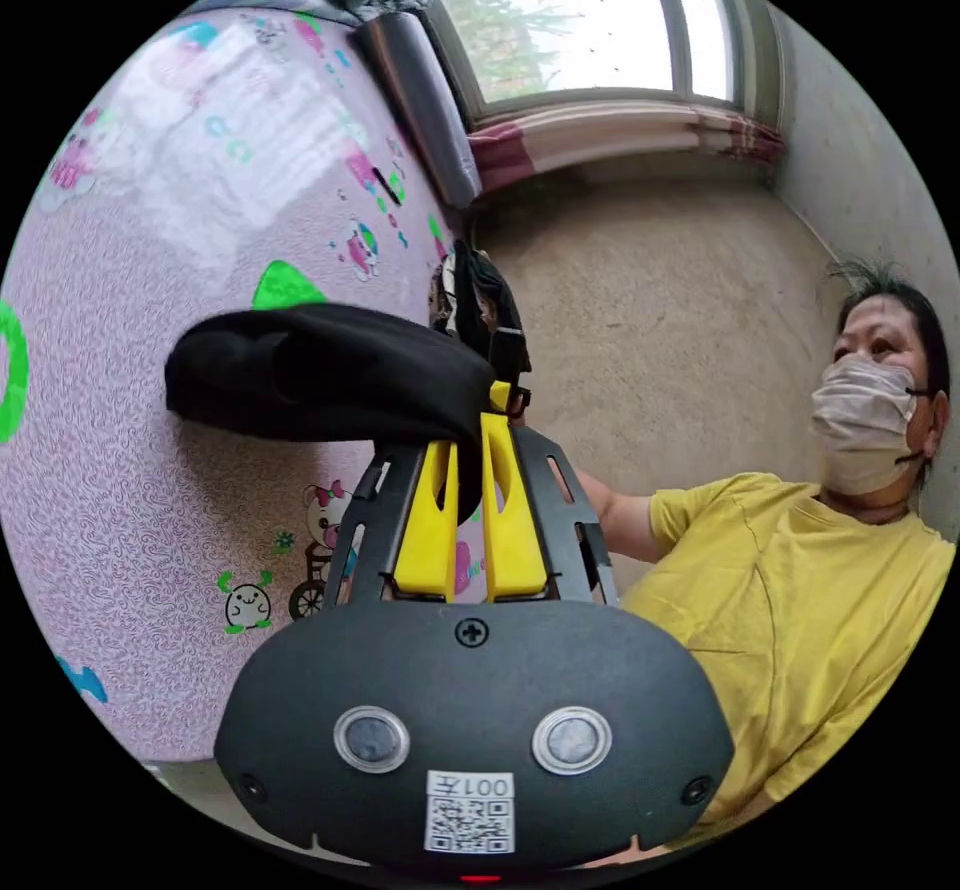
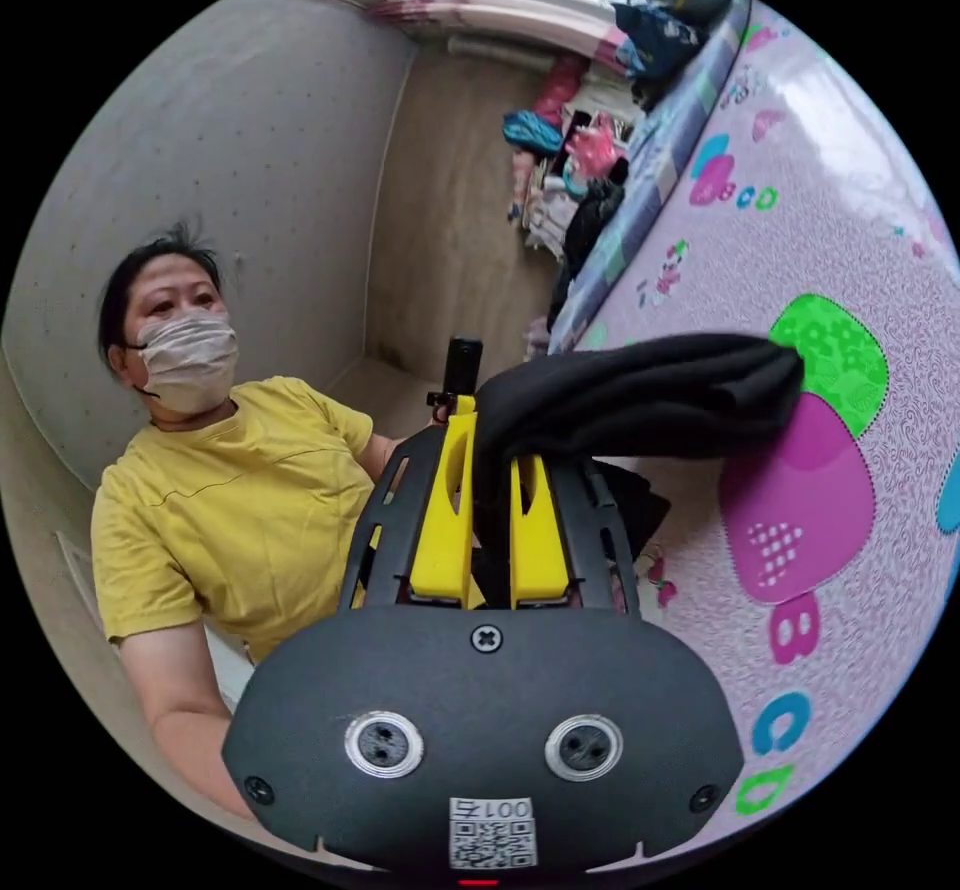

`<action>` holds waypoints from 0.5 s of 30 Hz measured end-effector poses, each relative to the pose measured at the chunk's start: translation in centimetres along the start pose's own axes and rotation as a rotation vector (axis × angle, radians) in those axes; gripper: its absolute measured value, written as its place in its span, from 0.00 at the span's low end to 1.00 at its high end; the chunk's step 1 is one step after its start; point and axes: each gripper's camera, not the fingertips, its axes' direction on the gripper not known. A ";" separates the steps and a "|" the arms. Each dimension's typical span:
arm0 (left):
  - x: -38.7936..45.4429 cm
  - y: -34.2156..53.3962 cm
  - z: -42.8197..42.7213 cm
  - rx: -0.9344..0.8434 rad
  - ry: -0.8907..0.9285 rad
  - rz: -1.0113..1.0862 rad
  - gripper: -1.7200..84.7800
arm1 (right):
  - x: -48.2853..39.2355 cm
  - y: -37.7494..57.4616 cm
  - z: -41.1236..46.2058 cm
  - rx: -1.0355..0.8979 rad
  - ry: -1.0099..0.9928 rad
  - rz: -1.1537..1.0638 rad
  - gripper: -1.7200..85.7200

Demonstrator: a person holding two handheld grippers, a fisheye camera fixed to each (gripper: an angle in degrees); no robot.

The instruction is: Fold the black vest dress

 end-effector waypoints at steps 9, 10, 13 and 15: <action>9.1 -1.9 2.3 -0.327 0.110 0.124 0.01 | -14.2 13.4 -2.7 0.315 0.257 -0.001 0.02; 9.7 -2.1 3.7 -0.368 0.128 0.137 0.01 | -14.7 14.3 -3.2 0.336 0.267 0.006 0.02; 10.8 -3.0 8.3 -0.436 0.153 0.154 0.02 | -16.3 18.3 -6.6 0.426 0.311 0.032 0.02; 11.5 -4.1 11.6 -0.445 0.158 0.150 0.02 | -17.1 19.6 -10.9 0.447 0.347 0.035 0.02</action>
